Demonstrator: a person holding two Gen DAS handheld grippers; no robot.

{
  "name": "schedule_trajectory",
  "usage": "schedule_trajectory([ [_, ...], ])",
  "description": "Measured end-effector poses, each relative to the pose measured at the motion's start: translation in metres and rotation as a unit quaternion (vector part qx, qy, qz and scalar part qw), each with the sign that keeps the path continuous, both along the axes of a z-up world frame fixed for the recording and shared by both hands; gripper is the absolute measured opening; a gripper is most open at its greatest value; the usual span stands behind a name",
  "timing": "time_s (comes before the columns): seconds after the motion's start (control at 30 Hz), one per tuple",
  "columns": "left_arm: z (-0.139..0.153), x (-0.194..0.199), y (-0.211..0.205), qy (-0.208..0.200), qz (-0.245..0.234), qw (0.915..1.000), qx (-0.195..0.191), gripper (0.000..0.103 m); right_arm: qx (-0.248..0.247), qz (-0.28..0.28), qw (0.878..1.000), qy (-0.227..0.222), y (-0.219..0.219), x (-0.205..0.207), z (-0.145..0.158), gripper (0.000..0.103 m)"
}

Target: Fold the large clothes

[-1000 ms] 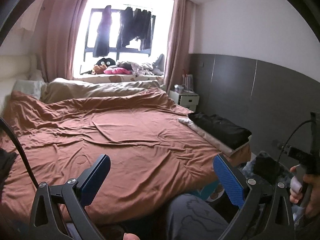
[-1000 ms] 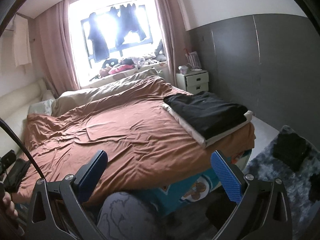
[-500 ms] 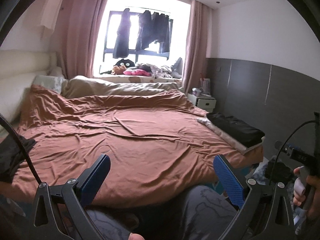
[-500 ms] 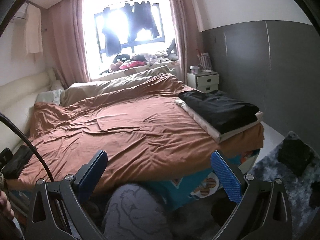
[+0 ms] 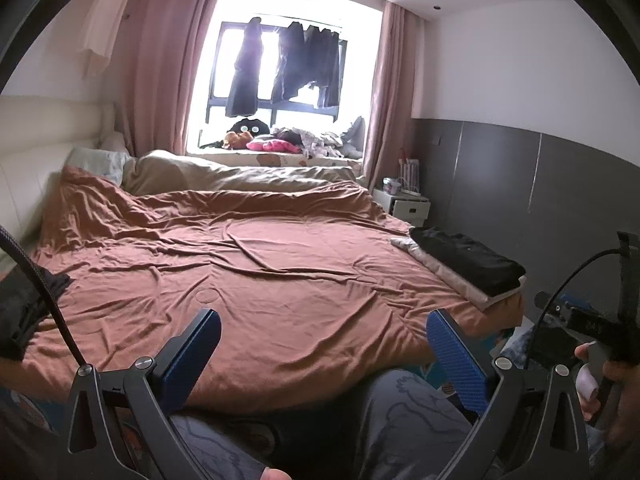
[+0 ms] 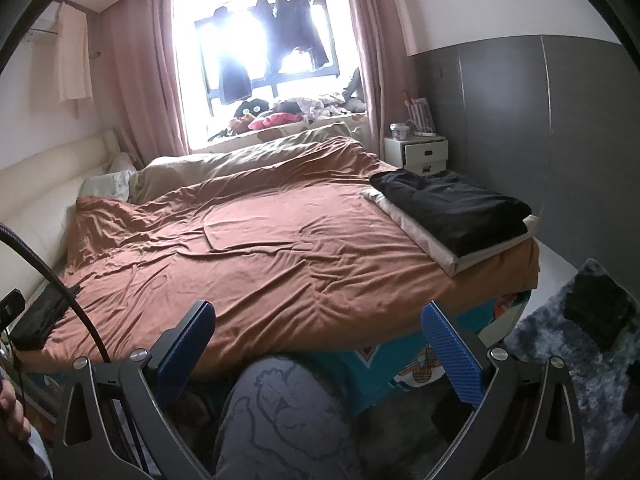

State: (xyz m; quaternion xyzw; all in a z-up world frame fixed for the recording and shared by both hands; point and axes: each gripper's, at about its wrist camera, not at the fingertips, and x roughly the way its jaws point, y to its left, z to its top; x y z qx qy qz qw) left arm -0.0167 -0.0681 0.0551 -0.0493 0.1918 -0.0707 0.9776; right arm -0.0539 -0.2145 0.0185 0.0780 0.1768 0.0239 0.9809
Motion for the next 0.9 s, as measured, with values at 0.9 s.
schedule_trajectory([
  [0.9,0.0004,-0.0074,0.0011,-0.002,0.003,0.9999,-0.016,0.103,-0.011,-0.004,1.0,-0.007,0.0098,-0.0077,-0.0053,0.103],
])
